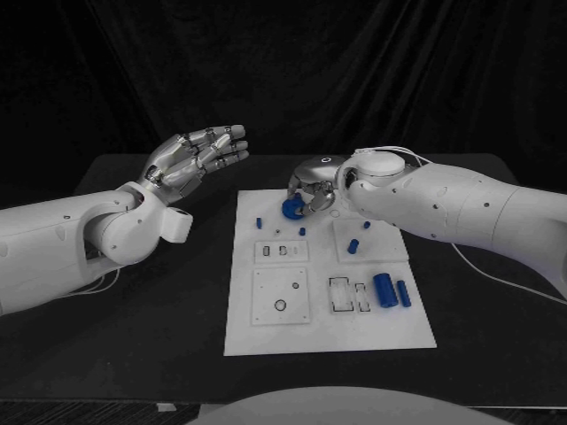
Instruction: Assemble the parts on the task board
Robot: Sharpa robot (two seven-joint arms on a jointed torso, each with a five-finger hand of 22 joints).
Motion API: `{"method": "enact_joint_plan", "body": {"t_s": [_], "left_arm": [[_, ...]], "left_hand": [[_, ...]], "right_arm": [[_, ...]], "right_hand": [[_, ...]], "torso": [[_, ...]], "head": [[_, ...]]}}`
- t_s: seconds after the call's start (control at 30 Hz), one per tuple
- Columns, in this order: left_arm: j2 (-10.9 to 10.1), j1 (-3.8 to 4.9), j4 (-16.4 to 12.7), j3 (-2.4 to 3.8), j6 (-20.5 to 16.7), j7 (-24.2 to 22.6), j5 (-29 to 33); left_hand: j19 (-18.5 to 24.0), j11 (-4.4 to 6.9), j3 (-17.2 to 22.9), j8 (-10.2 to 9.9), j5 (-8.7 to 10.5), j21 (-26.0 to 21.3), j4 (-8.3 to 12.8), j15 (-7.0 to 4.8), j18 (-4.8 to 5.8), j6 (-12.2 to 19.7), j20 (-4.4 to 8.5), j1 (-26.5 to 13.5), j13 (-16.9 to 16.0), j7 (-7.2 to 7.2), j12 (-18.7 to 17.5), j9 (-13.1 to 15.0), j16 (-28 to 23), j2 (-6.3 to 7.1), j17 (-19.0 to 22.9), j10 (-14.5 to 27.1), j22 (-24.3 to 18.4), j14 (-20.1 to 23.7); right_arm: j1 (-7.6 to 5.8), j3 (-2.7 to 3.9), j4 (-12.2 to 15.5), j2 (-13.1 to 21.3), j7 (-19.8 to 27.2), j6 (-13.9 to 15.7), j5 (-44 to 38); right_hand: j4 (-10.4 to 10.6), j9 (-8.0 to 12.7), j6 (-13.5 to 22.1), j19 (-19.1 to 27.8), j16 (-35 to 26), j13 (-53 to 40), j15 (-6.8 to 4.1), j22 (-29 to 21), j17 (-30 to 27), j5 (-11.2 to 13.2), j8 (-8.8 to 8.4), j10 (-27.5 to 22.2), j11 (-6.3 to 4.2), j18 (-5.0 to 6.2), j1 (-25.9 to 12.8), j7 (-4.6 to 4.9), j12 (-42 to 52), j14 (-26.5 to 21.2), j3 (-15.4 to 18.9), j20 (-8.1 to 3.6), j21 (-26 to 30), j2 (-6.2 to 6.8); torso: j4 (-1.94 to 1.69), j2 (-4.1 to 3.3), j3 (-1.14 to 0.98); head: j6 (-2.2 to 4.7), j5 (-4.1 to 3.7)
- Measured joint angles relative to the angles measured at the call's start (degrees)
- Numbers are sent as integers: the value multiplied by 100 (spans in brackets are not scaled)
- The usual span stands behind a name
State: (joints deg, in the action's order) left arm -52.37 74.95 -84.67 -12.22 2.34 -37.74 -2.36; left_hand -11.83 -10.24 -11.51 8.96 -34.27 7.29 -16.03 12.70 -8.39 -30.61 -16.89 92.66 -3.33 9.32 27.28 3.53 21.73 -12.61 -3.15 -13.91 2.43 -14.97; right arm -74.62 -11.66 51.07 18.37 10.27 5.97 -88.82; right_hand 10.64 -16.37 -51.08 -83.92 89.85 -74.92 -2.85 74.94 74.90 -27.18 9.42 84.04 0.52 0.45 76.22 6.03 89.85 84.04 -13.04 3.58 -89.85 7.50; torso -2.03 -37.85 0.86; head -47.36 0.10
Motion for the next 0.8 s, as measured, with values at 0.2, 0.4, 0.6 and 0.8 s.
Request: {"method": "enact_joint_plan", "body": {"t_s": [0.2,0.4,0.6,0.8], "left_arm": [[6,0,9,0,6,8,0],[8,0,16,0,10,19,0],[9,0,20,0,14,30,0],[9,0,20,0,16,38,0]], "left_hand": [[0,0,16,0,0,0,16,0,93,0,0,23,0,0,0,0,0,23,0,0,0,0],[0,0,32,0,0,0,0,0,92,0,0,23,0,0,0,0,0,23,0,0,0,0],[0,0,32,0,0,0,-1,0,91,0,0,23,0,0,0,0,0,23,1,0,0,0],[0,0,32,0,0,0,-1,0,91,0,0,23,0,0,0,0,0,23,1,0,0,0]], "right_arm": [[22,1,-15,-13,-4,-65,-1],[40,-5,-23,-12,-7,-137,-2],[45,-7,-27,11,-14,-185,-3],[45,-7,-29,52,-18,-199,-3]], "right_hand": [[-15,71,81,0,0,0,0,-1,0,38,-110,-21,21,0,1,21,0,0,-17,0,0,-2],[-55,196,367,0,0,1,0,-1,0,284,-384,-21,21,0,1,-7,0,0,-55,0,23,-2],[-148,456,866,0,0,1,0,-1,0,842,-572,-21,21,-1,-47,-38,0,0,38,0,44,-50],[-169,508,888,0,0,1,0,-2,0,1035,-572,-21,21,0,-77,-49,0,0,59,0,44,-80]], "torso": [[0,0,0],[-1,2,0],[-1,2,1],[0,2,0]], "head": [[-12,-14],[-20,-14],[-20,-12],[-11,-12]]}}
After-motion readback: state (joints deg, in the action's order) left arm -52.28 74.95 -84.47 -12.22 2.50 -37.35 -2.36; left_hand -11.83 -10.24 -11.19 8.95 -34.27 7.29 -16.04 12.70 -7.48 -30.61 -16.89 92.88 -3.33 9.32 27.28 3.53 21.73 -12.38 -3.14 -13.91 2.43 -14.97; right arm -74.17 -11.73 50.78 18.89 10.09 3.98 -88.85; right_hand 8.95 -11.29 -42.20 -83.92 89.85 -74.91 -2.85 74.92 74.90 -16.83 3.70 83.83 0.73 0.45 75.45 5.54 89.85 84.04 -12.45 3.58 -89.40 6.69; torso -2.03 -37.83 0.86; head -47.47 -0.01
